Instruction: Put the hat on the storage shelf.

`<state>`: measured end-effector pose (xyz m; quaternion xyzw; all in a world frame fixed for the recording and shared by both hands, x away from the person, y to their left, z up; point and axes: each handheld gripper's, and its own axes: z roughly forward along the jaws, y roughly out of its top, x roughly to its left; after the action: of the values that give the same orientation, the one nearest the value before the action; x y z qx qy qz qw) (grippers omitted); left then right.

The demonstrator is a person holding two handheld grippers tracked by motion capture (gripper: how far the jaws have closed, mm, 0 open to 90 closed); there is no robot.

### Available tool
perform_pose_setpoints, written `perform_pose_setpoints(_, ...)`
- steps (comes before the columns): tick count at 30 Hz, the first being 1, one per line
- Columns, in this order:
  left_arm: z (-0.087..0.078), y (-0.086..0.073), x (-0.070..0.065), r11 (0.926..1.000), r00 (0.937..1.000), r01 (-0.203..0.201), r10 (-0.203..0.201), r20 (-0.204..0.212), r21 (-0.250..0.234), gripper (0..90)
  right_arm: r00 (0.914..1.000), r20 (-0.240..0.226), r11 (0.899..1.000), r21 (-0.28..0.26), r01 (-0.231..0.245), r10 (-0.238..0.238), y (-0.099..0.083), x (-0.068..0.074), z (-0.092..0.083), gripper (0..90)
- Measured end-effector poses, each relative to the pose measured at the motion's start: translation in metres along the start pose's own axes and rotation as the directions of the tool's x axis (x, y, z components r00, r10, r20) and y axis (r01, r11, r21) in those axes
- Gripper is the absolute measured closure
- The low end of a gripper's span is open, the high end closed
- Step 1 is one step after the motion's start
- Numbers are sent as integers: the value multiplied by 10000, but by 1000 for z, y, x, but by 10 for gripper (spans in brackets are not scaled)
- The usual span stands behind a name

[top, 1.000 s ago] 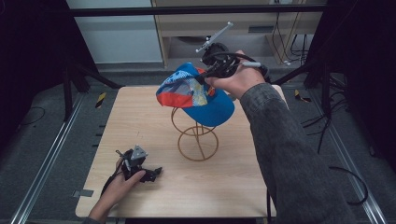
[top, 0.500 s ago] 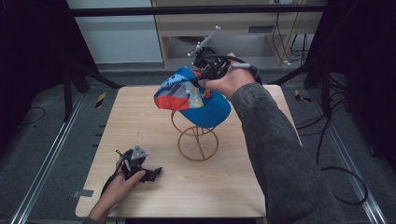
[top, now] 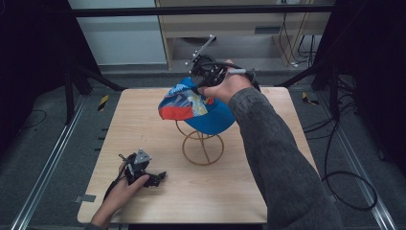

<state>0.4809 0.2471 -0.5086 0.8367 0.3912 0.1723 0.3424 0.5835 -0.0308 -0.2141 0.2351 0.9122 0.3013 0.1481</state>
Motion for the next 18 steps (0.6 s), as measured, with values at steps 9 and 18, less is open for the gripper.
perform_pose_setpoints(9, 0, 0, 0, 10000, 10000, 7, -7, -3, -3, 0, 10000, -31, 9999, 147, 20, -19, -2, 2, 5, 897)
perform_pose_setpoints(18, 0, 0, 0, 10000, 10000, 8, -8, -2, -4, 0, 9998, -171, 9998, 171, 43, -40, -6, 4, 8, 895)
